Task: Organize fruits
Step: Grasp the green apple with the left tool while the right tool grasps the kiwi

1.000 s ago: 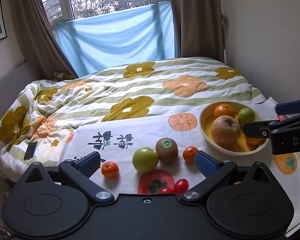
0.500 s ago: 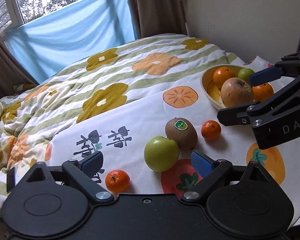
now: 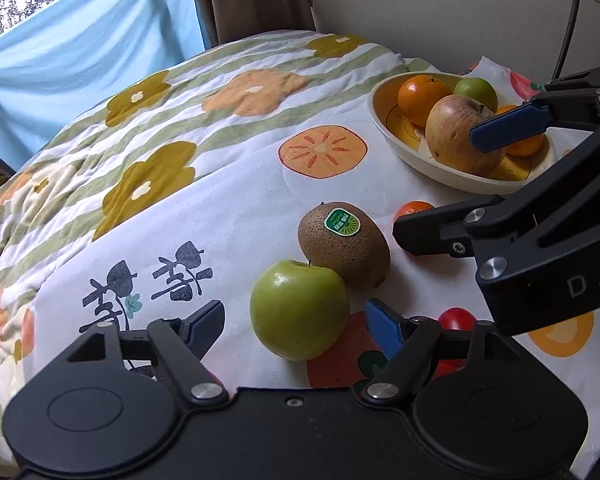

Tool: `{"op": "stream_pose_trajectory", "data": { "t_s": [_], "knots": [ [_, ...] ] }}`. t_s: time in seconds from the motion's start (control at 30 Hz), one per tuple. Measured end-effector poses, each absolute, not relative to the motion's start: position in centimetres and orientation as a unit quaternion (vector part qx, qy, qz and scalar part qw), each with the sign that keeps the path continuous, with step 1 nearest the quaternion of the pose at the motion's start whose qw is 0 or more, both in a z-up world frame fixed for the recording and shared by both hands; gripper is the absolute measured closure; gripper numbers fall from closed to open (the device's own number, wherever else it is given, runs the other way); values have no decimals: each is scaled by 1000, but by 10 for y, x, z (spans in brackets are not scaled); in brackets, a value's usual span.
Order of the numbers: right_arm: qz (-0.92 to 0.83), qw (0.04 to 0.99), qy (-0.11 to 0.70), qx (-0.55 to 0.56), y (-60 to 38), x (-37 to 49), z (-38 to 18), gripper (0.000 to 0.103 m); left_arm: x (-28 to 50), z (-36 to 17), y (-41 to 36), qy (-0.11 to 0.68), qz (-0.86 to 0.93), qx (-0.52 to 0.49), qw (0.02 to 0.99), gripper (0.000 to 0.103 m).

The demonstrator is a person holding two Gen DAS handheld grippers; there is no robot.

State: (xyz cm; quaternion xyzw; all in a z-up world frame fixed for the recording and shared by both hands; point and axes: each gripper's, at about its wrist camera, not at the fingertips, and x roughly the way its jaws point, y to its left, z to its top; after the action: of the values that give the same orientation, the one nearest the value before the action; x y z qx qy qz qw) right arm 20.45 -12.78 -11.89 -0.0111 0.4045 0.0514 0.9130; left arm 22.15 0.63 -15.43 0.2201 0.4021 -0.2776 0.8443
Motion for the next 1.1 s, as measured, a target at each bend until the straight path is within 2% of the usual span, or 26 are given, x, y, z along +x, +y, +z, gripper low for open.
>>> {"op": "stream_pose_trajectory", "data": {
  "t_s": [0.17, 0.27, 0.57, 1.03, 1.07, 1.1],
  "knots": [
    [55, 909, 412, -17, -121, 210, -125, 0, 226, -158, 5, 406, -286, 225, 838, 29],
    [56, 908, 414, -17, -119, 214, -126, 0, 228, -158, 6, 408, -296, 224, 834, 42],
    [59, 905, 420, -27, -110, 223, -133, 0, 218, -158, 9, 398, -297, 246, 832, 43],
    [70, 903, 422, -51, -93, 240, -148, 0, 213, -157, 28, 411, -266, 223, 843, 43],
    [72, 902, 422, -54, -91, 242, -151, 0, 213, -156, 28, 412, -266, 223, 843, 43],
    [74, 901, 423, -57, -89, 244, -153, 5, 213, -156, 28, 412, -266, 222, 843, 43]
  ]
}}
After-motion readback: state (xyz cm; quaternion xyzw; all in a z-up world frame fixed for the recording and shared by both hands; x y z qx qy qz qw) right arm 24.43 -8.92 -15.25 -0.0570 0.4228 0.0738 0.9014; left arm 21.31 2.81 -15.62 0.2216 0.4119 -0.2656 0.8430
